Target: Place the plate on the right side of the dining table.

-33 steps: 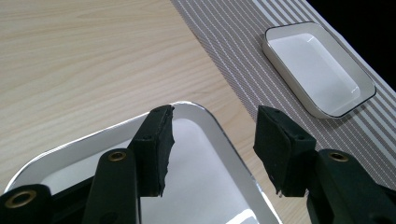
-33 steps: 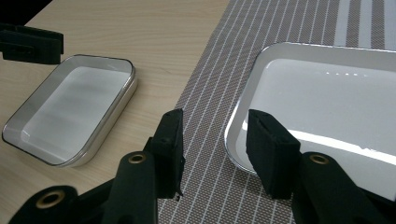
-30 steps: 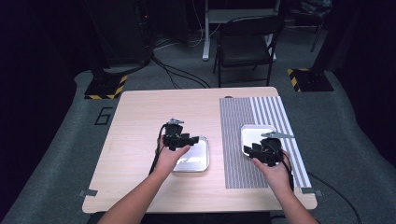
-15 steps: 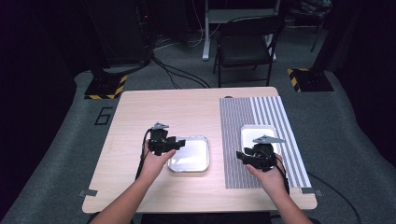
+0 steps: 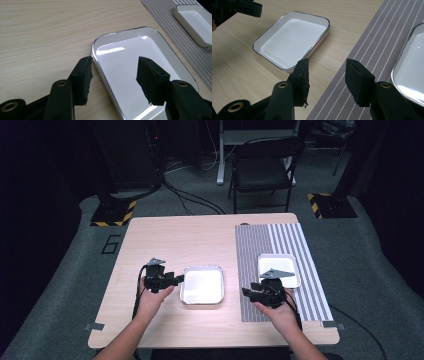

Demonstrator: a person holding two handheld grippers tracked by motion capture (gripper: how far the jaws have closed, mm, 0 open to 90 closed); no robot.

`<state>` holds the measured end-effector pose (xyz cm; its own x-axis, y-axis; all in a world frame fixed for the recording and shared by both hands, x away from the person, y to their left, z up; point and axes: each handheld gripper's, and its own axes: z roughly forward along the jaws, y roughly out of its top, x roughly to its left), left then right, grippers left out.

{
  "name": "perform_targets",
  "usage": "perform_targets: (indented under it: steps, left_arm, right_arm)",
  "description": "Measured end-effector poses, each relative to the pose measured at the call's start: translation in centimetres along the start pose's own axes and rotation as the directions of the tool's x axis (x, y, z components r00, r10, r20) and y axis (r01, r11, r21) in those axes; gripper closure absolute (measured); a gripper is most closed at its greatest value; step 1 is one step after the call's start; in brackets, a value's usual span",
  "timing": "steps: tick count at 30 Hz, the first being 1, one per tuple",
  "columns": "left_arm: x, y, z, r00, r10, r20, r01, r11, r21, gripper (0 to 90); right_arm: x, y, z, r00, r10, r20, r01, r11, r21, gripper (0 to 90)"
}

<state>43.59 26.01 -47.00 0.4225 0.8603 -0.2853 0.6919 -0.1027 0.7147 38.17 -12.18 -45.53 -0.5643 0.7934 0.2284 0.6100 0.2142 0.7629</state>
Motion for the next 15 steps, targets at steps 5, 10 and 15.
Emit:
perform_targets:
  steps: [5, 10, 15]
  left_arm:
    - [0.8, -0.7, -0.3, 0.9998, -0.011, -0.013, 0.011, 0.9999, -0.002, 45.0]
    - [1.4, -1.5, -0.5, 0.9995, -0.021, -0.024, 0.021, 0.9997, -0.009, 43.2]
    - [2.0, -2.2, -0.3, 0.9991, -0.027, -0.032, 0.027, 0.9996, -0.004, 41.5]
  right_arm:
    - [0.4, -0.3, 0.3, 0.9999, -0.010, -0.010, 0.010, 1.000, -0.004, 51.6]
    - [0.4, -0.7, 0.6, 0.9997, -0.020, -0.016, 0.020, 1.000, 0.003, 49.4]
    - [0.5, -1.1, 1.2, 0.9990, -0.041, -0.016, 0.041, 0.999, 0.008, 47.2]
